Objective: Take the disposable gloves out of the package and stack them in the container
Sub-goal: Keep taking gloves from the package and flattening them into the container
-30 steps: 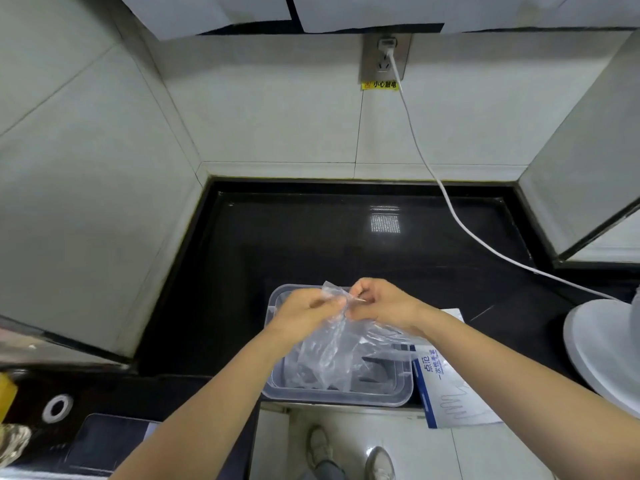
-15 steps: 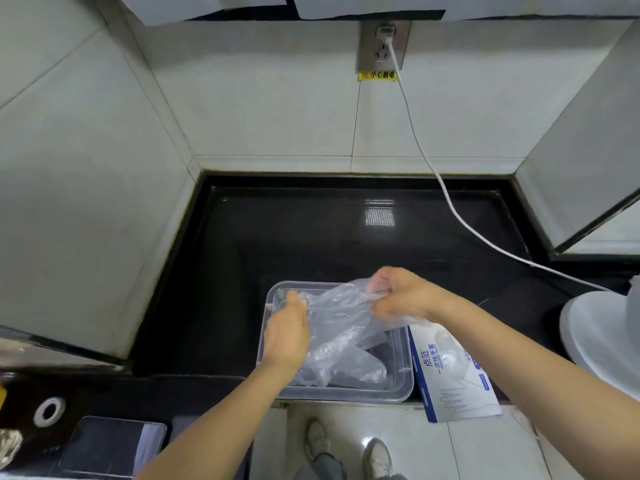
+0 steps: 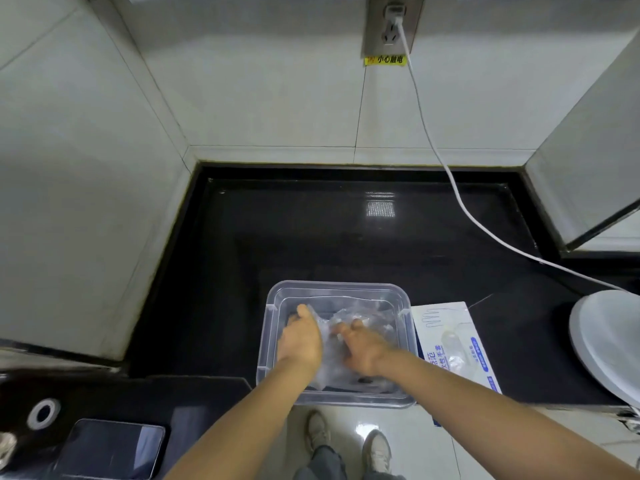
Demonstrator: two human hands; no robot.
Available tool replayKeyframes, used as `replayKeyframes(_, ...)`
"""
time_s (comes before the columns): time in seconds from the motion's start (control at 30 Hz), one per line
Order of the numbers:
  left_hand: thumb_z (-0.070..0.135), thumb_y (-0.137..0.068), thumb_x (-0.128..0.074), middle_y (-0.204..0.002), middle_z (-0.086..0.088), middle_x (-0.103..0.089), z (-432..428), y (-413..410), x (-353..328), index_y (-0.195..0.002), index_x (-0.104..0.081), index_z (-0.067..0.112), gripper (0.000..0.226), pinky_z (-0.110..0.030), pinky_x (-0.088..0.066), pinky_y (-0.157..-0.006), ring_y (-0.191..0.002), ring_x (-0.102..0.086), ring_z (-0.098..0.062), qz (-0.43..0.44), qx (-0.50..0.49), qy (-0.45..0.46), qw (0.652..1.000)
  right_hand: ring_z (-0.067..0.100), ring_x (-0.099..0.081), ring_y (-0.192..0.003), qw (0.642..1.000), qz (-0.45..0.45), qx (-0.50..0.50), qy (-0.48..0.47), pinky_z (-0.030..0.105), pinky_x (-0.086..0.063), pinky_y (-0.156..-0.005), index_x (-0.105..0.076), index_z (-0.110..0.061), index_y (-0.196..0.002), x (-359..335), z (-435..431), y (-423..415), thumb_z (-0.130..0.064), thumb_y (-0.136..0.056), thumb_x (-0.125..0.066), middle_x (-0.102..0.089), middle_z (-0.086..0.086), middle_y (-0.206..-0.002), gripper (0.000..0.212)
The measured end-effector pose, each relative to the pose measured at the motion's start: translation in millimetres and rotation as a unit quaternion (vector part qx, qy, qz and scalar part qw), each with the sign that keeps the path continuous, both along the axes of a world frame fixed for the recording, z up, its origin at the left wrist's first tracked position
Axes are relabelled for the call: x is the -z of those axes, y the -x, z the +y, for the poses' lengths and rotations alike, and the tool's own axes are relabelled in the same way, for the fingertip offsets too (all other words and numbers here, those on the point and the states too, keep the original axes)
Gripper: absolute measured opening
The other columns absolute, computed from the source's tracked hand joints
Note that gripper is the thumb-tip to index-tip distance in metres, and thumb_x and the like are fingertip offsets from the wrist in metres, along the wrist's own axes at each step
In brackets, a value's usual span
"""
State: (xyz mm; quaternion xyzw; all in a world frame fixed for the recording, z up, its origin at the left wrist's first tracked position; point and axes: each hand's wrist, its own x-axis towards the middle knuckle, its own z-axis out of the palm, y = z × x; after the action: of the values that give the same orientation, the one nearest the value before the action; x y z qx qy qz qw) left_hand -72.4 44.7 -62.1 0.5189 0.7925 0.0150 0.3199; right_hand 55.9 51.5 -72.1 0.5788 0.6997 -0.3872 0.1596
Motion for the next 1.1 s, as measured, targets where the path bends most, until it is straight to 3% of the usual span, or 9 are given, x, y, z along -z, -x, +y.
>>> replayKeyframes(0.07,0.007,-0.077,-0.072,-0.109,-0.009,-0.056,-4,-3,0,-0.112,-0.057,0.011,0.038,-0.029,-0.05,-0.07,-0.093,-0.061,-0.023,0.067,0.115,-0.103,0.986,0.029,-0.06,-0.107,1.0,0.006,0.002,0.0,0.034,-0.047,-0.085,-0.033,-0.029,-0.145,9,-1,5,-0.011,-0.094,-0.056,-0.032,0.01,-0.147,0.058)
replayKeyframes(0.17,-0.001,-0.05,-0.082,-0.094,-0.009,-0.058,-6,-12,-6,-0.094,-0.062,0.012,0.05,-0.034,-0.052,-0.068,-0.081,-0.059,-0.026,0.102,0.243,-0.165,0.95,0.021,-0.049,-0.091,1.0,0.014,-0.004,0.003,0.032,-0.043,-0.083,-0.042,-0.018,-0.14,14,-1,10,-0.019,-0.098,-0.049,-0.039,0.018,-0.143,0.042)
replayKeyframes(0.3,0.01,-0.09,-0.061,-0.135,-0.015,-0.044,-1,-9,11,-0.136,-0.036,0.009,0.052,-0.034,-0.045,-0.095,-0.12,-0.052,-0.029,0.049,0.216,0.037,0.974,0.027,-0.054,-0.115,0.998,0.044,0.026,0.041,0.036,-0.046,-0.099,-0.031,-0.027,-0.147,14,-2,4,-0.018,-0.094,-0.057,-0.039,0.009,-0.139,0.059)
replayKeyframes(0.47,0.024,-0.076,-0.079,-0.14,-0.016,-0.018,-5,12,30,-0.136,-0.016,0.026,0.087,-0.034,-0.05,-0.088,-0.112,-0.051,-0.031,0.052,0.184,0.132,0.973,0.03,-0.046,-0.13,0.991,0.047,0.119,0.037,0.034,-0.042,-0.107,-0.026,-0.031,-0.147,8,2,-12,-0.012,-0.091,-0.059,-0.026,0.013,-0.145,0.068)
replayKeyframes(0.67,0.028,-0.074,-0.081,-0.15,-0.014,0.007,-7,7,26,-0.15,0.01,0.035,0.119,-0.038,-0.042,-0.103,-0.135,-0.029,-0.035,0.072,0.195,0.186,0.96,0.034,-0.022,-0.144,0.99,0.012,0.13,0.046,0.039,-0.037,-0.113,-0.009,-0.024,-0.154,-6,1,-2,-0.011,-0.092,-0.055,-0.013,0.012,-0.154,0.078)
replayKeyframes(0.73,0.034,-0.077,-0.077,-0.152,-0.013,0.007,-6,7,19,-0.151,0.01,0.034,0.115,-0.037,-0.045,-0.101,-0.134,-0.032,-0.033,0.059,0.19,0.187,0.962,0.027,-0.038,-0.135,0.995,0.037,0.093,0.022,0.033,-0.039,-0.108,-0.03,-0.013,-0.149,-18,6,-3,-0.014,-0.093,-0.057,-0.038,0.011,-0.144,0.063)
replayKeyframes(0.8,0.035,-0.086,-0.067,-0.155,-0.015,-0.003,-4,6,8,-0.153,-0.002,0.026,0.093,-0.035,-0.048,-0.096,-0.131,-0.04,-0.031,0.07,0.198,0.146,0.967,0.014,-0.06,-0.1,0.982,0.145,0.119,-0.025,0.031,-0.049,-0.095,-0.057,-0.013,-0.131,-33,10,-9,-0.013,-0.093,-0.061,-0.062,0.0,-0.112,0.038)
replayKeyframes(0.9,0.028,-0.096,-0.053,-0.131,-0.012,-0.052,-1,1,-14,-0.137,-0.037,0.015,0.046,-0.034,-0.052,-0.082,-0.11,-0.059,-0.026,0.087,0.207,-0.04,0.974,-0.002,-0.057,-0.063,0.93,0.278,0.187,-0.15,0.014,-0.047,-0.068,-0.073,-0.016,-0.095,-58,16,-33,-0.003,-0.09,-0.06,-0.065,-0.016,-0.075,0.019)
replayKeyframes(1.1,0.027,-0.095,-0.051,-0.075,-0.001,-0.064,-1,-55,-59,-0.111,-0.056,0.021,0.018,-0.034,-0.044,-0.07,-0.082,-0.064,-0.027,-0.057,0.234,-0.179,0.954,0.014,-0.061,-0.065,0.924,0.094,0.295,-0.225,0.028,-0.047,-0.062,-0.065,-0.021,-0.072,-68,5,-124,-0.021,-0.086,-0.061,-0.066,-0.003,-0.068,0.015)
